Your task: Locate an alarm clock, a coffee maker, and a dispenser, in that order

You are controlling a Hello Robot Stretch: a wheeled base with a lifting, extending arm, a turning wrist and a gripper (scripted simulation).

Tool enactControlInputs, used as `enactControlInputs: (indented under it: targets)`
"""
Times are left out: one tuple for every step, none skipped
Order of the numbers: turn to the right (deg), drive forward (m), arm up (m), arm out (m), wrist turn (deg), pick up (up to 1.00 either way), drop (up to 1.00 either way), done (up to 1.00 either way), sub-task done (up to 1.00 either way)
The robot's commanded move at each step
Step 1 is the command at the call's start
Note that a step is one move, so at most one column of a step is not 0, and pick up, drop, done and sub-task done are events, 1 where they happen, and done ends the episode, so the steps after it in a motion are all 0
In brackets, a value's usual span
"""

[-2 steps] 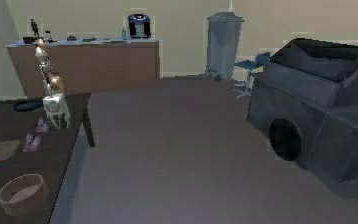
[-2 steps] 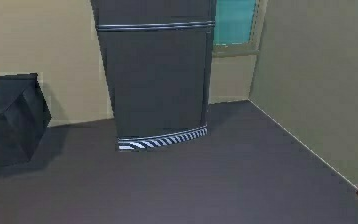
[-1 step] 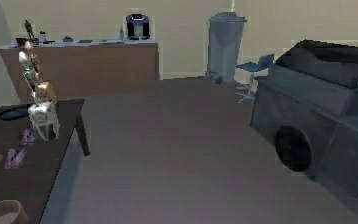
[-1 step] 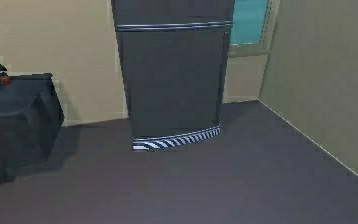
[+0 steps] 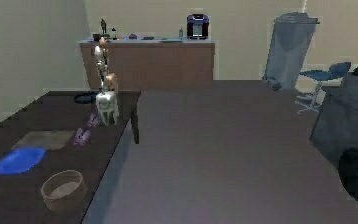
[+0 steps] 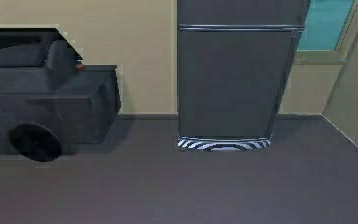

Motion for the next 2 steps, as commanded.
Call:
enactControlInputs:
  targets:
    - [0.0, 1.0, 0.0, 0.0, 0.0, 0.0, 0.0, 0.0, 0.0]
    - [0.0, 1.0, 0.0, 0.0, 0.0, 0.0, 0.0, 0.0, 0.0]
